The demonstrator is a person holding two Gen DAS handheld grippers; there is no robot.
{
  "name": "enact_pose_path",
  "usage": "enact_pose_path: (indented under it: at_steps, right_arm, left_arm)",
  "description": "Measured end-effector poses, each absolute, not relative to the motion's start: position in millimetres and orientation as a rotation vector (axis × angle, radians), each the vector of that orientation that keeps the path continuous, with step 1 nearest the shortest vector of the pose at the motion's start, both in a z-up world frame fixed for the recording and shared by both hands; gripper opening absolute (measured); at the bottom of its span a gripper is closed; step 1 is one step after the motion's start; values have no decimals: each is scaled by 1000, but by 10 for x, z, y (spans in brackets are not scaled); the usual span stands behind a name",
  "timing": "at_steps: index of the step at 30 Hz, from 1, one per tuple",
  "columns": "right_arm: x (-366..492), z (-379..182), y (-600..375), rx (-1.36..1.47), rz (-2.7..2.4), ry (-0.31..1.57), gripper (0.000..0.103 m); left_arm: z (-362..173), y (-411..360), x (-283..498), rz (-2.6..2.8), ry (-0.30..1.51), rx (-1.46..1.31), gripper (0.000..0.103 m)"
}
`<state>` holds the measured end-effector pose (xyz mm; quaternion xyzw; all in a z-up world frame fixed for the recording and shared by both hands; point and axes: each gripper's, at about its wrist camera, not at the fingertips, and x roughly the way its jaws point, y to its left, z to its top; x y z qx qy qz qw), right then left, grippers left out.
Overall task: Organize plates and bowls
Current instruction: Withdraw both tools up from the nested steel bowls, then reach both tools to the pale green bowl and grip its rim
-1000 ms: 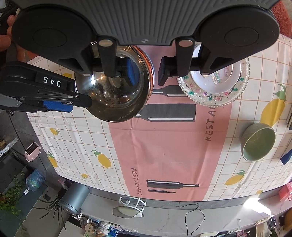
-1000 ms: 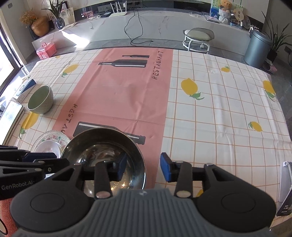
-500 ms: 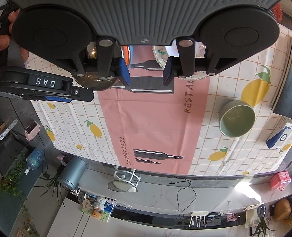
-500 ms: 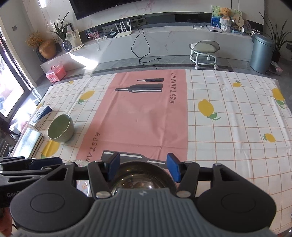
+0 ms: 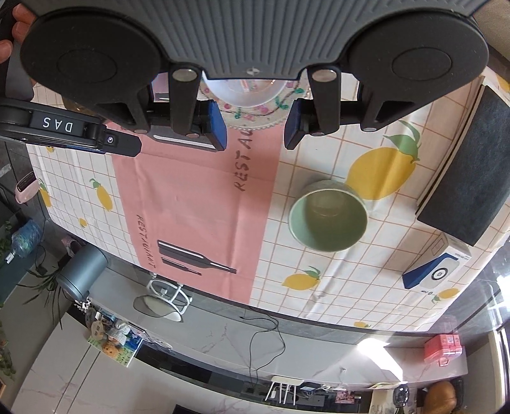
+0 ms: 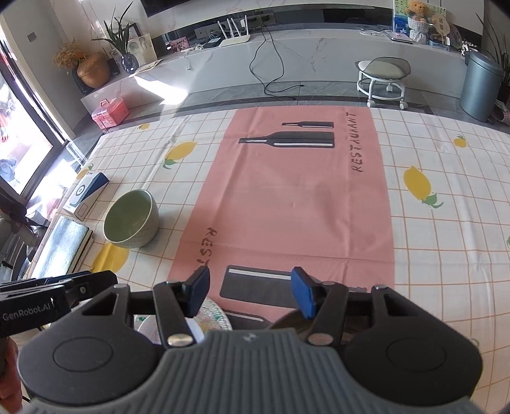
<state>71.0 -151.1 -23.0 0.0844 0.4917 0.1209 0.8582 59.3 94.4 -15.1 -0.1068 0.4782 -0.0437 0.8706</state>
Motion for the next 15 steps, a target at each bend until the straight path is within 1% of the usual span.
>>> enact_pose_path:
  at_steps: [7,9,11,14,15]
  right_arm:
    - [968,-398,-1169,231,277,1065,55]
    - [1084,-457,-1064,250,282,1064,50]
    - [1181,-508,-964,263,290,1055,49]
    - [1337,-601,-798,280,304,1057,43]
    - [1384,-633,-744,290,312,1062,43]
  left_arm:
    - [-254,1353,751,-48,976,-286,46]
    - [-291,1479,818,-28,957,-312,46]
    - [-346,1609,894,-8,940,-337,46]
    - [-446,1781,1012,19,931,-386,46]
    - [-473,1831,1040,25,920,-400,46]
